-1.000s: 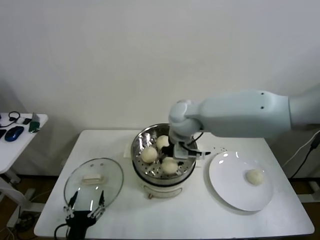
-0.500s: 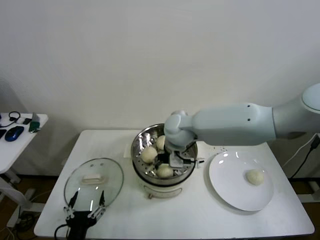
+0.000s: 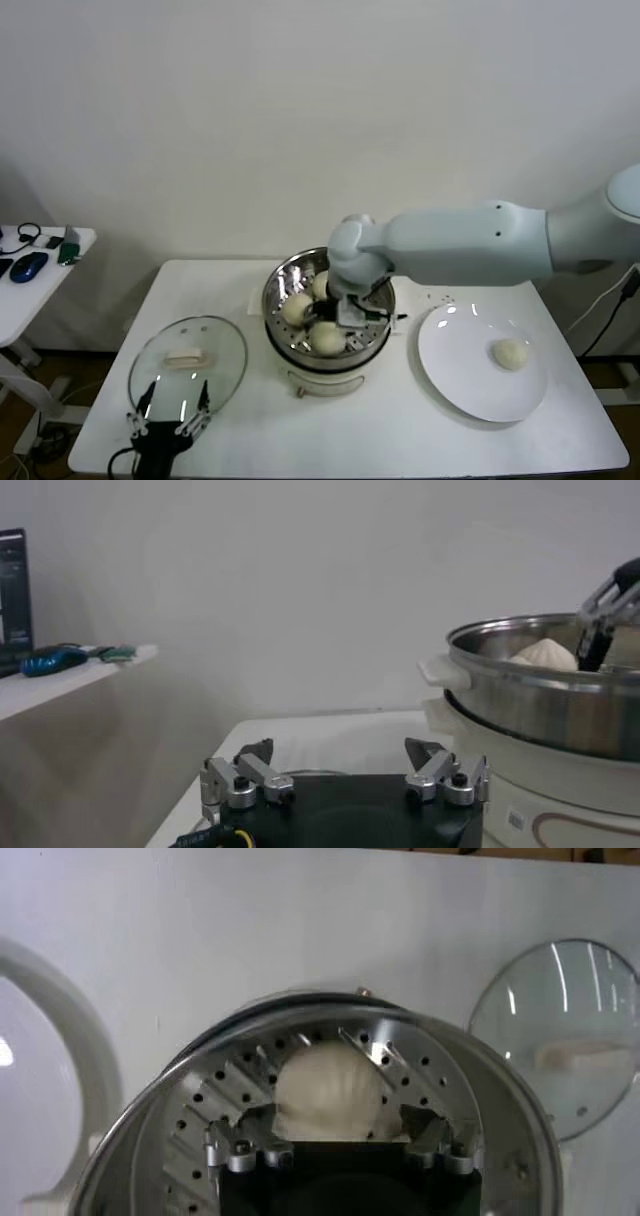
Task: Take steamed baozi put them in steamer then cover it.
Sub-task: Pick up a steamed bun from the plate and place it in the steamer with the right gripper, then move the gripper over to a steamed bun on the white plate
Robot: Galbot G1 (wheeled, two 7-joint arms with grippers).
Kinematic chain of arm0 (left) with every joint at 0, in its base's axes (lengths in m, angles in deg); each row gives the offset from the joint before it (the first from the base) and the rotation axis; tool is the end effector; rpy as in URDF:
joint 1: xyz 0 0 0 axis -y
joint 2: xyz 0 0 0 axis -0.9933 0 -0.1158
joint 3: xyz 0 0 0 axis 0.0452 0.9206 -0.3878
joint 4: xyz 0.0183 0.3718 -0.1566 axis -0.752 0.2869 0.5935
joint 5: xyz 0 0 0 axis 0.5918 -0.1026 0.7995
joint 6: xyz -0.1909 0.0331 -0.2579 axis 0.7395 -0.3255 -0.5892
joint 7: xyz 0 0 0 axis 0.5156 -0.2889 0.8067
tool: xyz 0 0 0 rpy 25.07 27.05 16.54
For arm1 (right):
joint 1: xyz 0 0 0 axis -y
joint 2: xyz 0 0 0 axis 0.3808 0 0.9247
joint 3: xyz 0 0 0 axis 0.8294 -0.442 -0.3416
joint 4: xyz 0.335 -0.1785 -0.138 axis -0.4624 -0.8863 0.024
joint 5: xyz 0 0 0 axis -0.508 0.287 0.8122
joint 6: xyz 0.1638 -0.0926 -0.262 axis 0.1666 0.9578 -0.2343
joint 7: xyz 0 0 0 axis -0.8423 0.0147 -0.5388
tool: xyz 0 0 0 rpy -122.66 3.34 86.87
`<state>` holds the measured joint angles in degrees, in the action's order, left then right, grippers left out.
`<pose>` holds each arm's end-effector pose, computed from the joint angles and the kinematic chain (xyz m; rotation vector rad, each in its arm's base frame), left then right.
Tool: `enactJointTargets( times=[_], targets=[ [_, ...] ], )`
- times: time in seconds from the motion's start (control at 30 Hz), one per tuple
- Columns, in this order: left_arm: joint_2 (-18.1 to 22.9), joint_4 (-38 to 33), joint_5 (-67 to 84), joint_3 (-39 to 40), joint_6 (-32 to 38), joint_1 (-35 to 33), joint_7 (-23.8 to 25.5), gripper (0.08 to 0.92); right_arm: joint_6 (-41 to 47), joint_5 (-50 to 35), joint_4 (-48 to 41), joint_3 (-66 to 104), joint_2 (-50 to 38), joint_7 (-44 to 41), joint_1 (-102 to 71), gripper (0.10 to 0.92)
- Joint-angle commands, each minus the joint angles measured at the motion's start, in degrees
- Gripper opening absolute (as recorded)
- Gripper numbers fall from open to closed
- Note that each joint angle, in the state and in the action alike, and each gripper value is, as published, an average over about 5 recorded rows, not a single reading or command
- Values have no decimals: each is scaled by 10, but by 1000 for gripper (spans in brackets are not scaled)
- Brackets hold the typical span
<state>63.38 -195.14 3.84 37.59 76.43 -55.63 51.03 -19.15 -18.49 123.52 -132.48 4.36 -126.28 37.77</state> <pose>0.0120 0.0360 -0.3282 0.1323 -2.9037 -0.1294 0.5095 0.0970 -0.0450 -2.0141 0.2578 -2.3081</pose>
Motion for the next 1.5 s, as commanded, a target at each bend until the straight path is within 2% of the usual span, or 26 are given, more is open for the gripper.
enactJointTargets(
  times=[0.03, 0.2, 0.37, 0.47, 0.67, 0.87, 1.23, 1.5],
  targets=[
    [-1, 0, -1, 2, -1, 1, 1, 823, -72, -129, -28, -41, -40, -43, 131, 823],
    [-3, 2, -1, 3, -2, 5, 1, 823, -49, -229, -60, -131, -102, -80, 221, 823],
    [-4, 3, 1, 7, -2, 9, 2, 823, 108, -319, -57, -272, -197, -92, 283, 823],
    [-6, 4, 1, 8, -1, 12, 3, 823, 179, -335, -51, -339, -265, -91, 290, 823],
    [-8, 6, 4, 8, -1, 23, 4, 823, 262, -318, -40, -347, -367, -62, 226, 823],
    [-7, 14, 2, 12, 2, 24, 4, 823, 281, -245, -81, -244, -409, -42, 79, 823],
    [0, 24, -5, 11, 7, 16, 3, 823, 282, -174, -186, -15, -393, -26, -177, 823],
    [5, 26, -10, 10, 7, 12, 3, 823, 267, -143, -249, 68, -350, -22, -258, 823]
  ],
)
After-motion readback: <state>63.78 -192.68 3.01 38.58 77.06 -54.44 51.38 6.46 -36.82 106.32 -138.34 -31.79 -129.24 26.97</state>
